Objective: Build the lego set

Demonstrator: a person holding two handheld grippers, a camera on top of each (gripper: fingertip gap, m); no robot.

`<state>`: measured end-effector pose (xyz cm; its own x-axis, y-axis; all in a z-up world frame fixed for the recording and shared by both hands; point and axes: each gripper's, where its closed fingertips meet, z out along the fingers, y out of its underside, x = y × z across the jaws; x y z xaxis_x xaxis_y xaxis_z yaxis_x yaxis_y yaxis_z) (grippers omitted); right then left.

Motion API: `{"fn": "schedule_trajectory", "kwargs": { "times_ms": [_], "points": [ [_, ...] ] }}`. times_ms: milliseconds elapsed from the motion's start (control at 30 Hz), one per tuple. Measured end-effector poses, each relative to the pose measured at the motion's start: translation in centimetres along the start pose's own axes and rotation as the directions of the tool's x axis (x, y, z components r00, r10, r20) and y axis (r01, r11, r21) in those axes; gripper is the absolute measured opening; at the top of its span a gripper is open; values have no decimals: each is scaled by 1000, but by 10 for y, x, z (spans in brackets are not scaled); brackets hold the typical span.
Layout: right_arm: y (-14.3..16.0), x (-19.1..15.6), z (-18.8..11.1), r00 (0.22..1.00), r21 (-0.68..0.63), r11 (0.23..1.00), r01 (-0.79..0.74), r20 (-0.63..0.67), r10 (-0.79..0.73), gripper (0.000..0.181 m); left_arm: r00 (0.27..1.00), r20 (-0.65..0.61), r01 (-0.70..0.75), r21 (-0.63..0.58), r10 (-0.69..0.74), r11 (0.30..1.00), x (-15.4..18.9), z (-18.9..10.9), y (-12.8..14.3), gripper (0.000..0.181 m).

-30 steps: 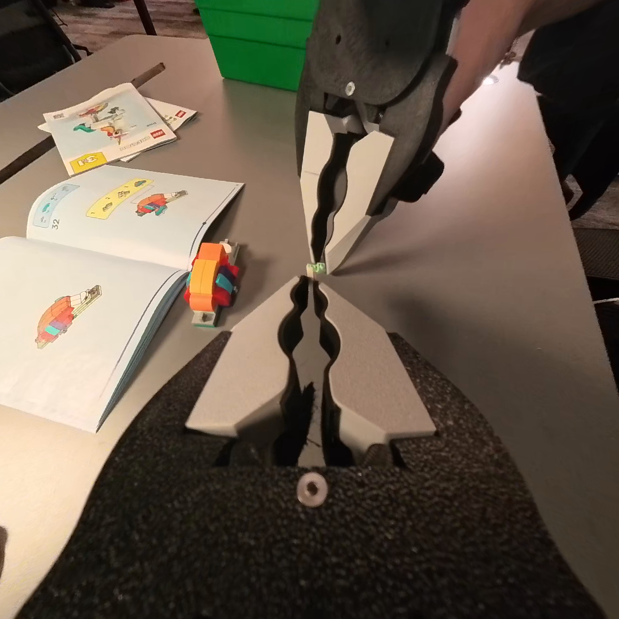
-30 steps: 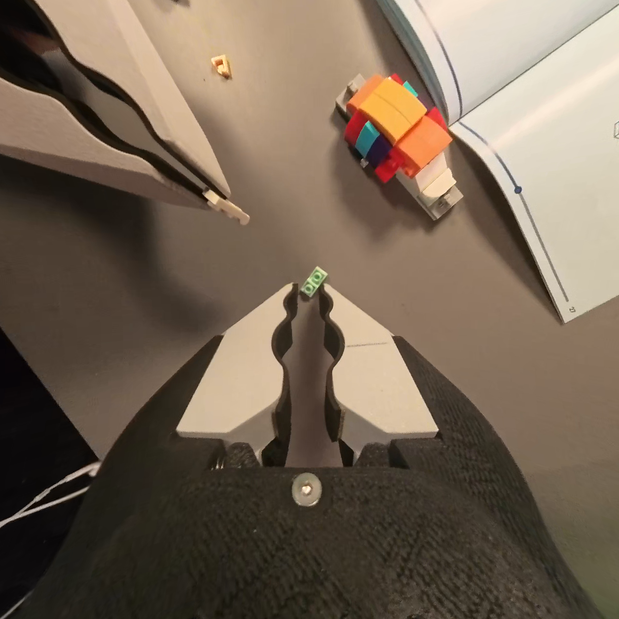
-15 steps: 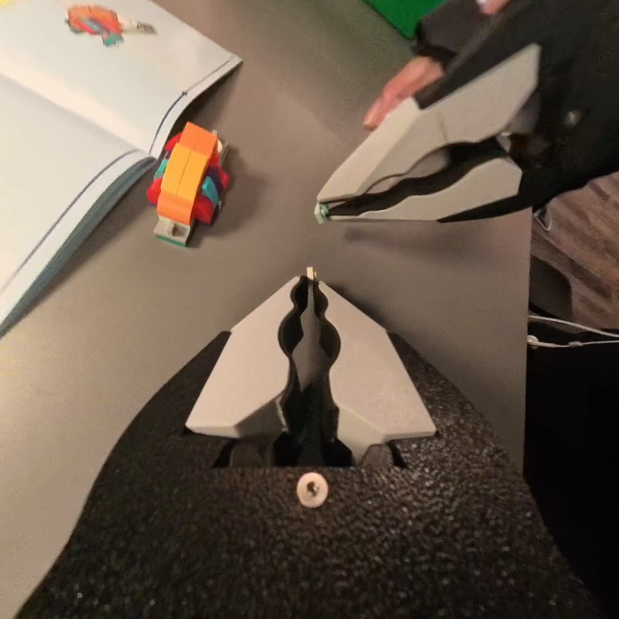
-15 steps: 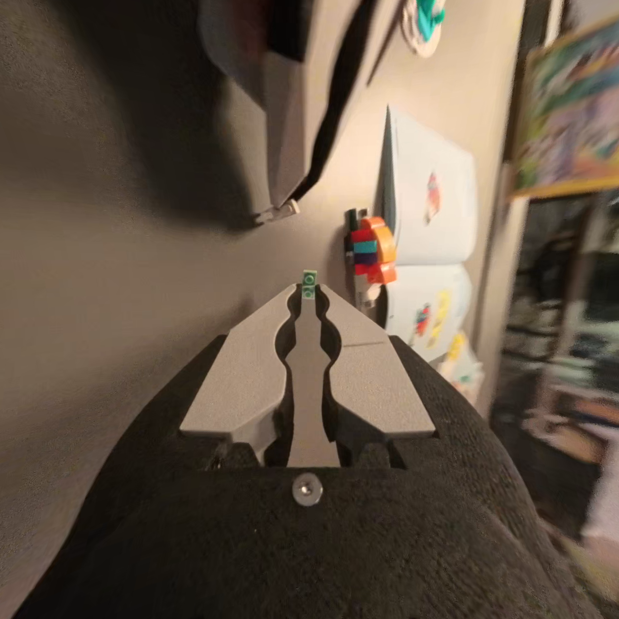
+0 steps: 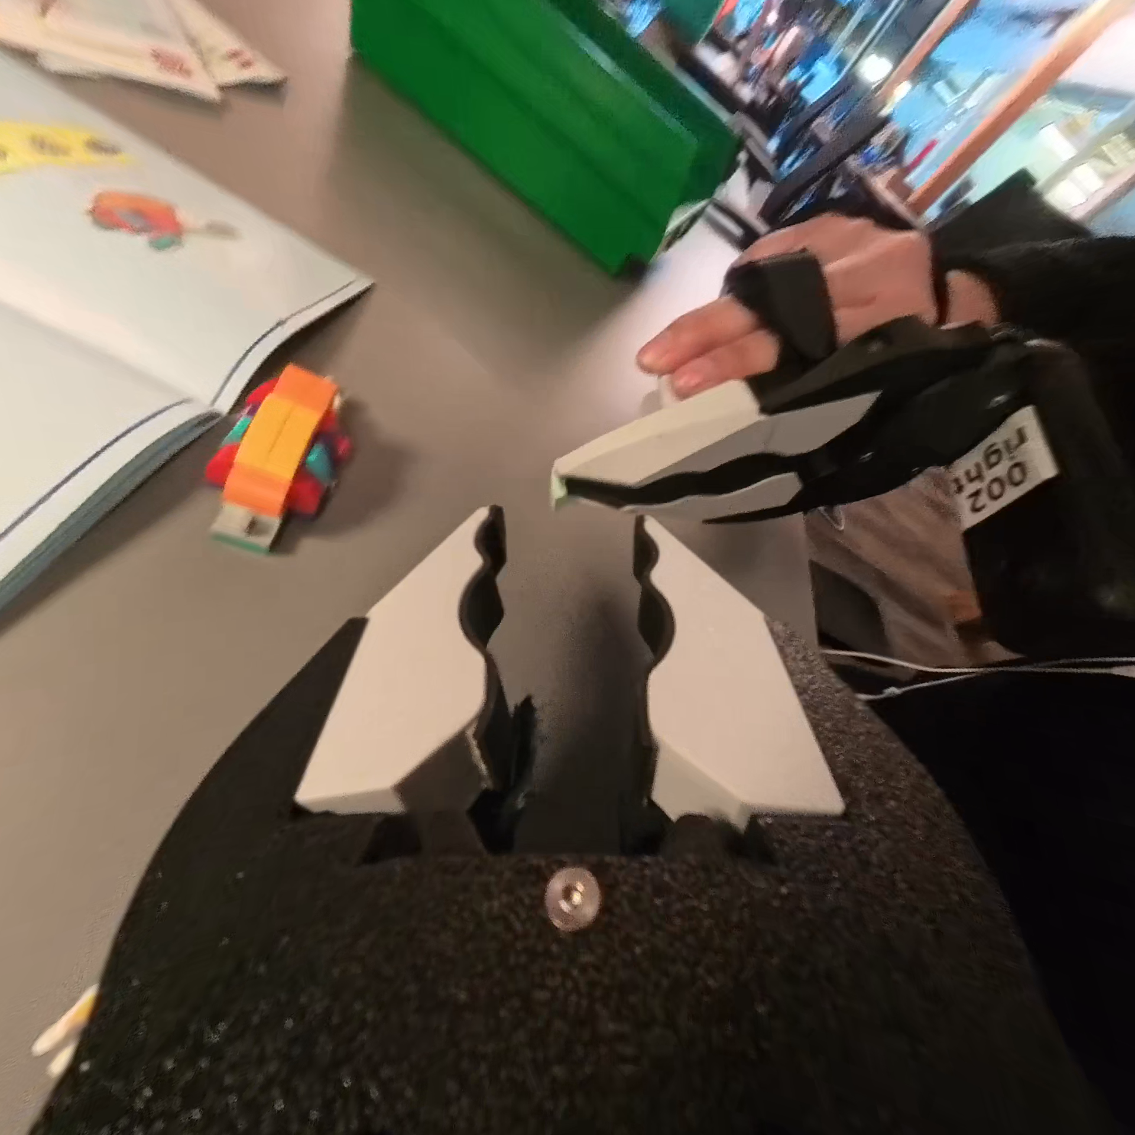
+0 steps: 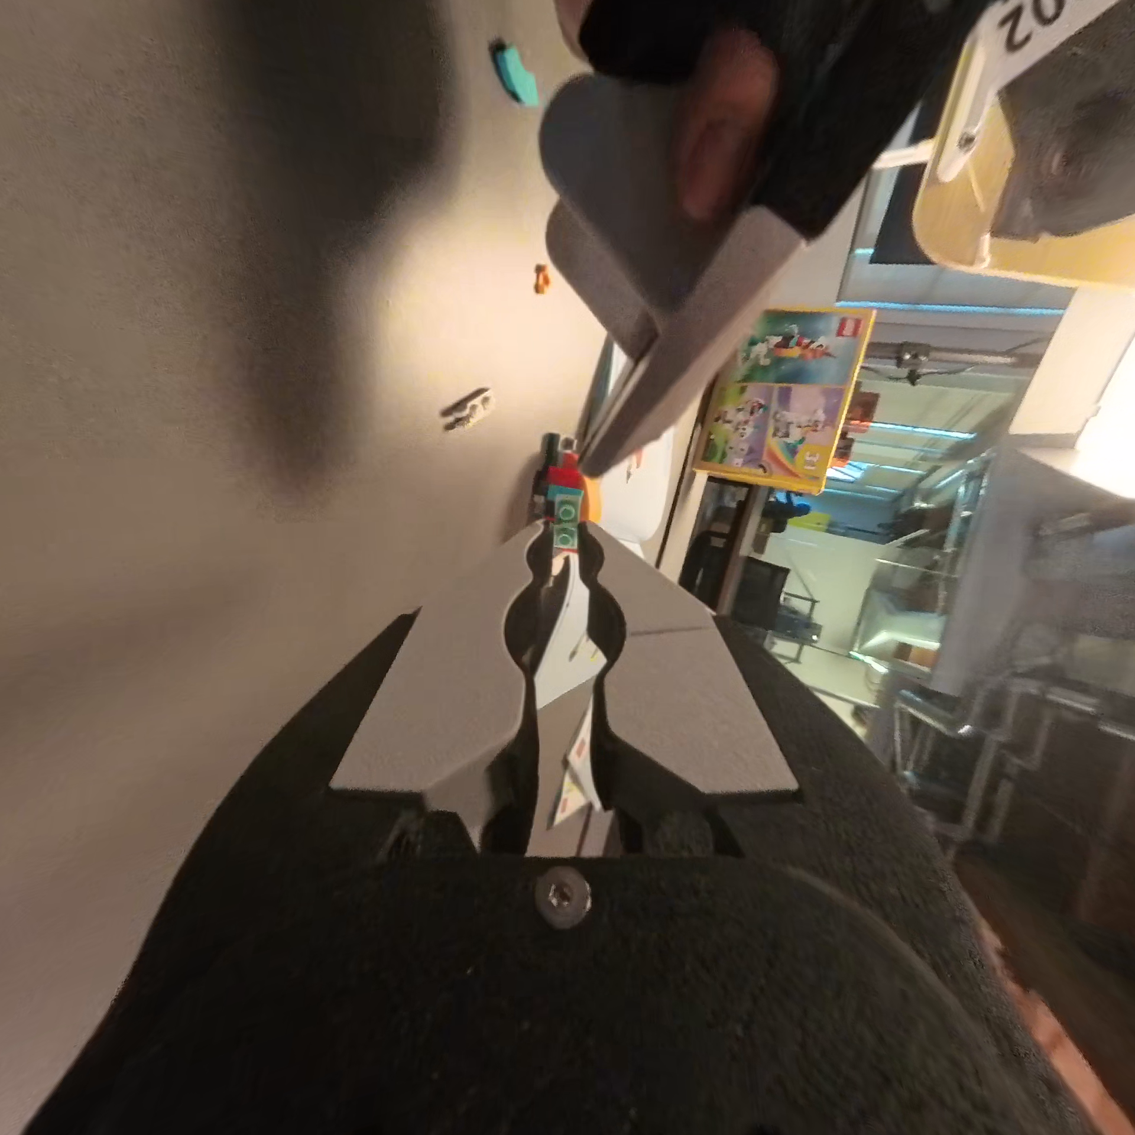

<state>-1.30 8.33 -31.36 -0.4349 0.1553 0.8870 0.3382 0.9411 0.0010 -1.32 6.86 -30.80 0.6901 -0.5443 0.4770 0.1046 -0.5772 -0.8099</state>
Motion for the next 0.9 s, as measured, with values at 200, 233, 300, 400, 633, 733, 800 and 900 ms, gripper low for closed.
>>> {"fn": "schedule_trajectory", "kwargs": {
  "times_ms": [200,233,300,400,633,733,800,900],
  "points": [
    [-12,1,-3,1000,27,999,25,-13,-25,7,983,66,-170,10,169,985,2,5,-2,12],
    [-13,0,-4,1000,28,999,18,-7,-17,7,983,56,-177,7,176,984,4,5,-1,9],
    [-13,1,-4,1000,33,999,5,-2,-5,6,982,67,-177,5,176,984,1,5,-1,8],
    [-14,3,-4,1000,32,999,-10,2,10,6,981,68,-184,-10,184,983,0,5,1,9],
    [-20,3,-8,986,101,983,-150,90,142,16,950,95,-292,-72,298,954,-2,5,7,3],
    [-22,-1,-14,906,89,928,-362,267,328,27,911,116,-380,-139,396,915,-6,5,14,2],
    [-23,-2,-18,844,56,891,-451,351,406,25,882,94,-443,-169,462,881,-3,7,19,2],
    [-22,-6,-22,758,1,848,-530,449,473,24,851,32,-509,-193,524,839,8,11,27,2]
  ]
}}
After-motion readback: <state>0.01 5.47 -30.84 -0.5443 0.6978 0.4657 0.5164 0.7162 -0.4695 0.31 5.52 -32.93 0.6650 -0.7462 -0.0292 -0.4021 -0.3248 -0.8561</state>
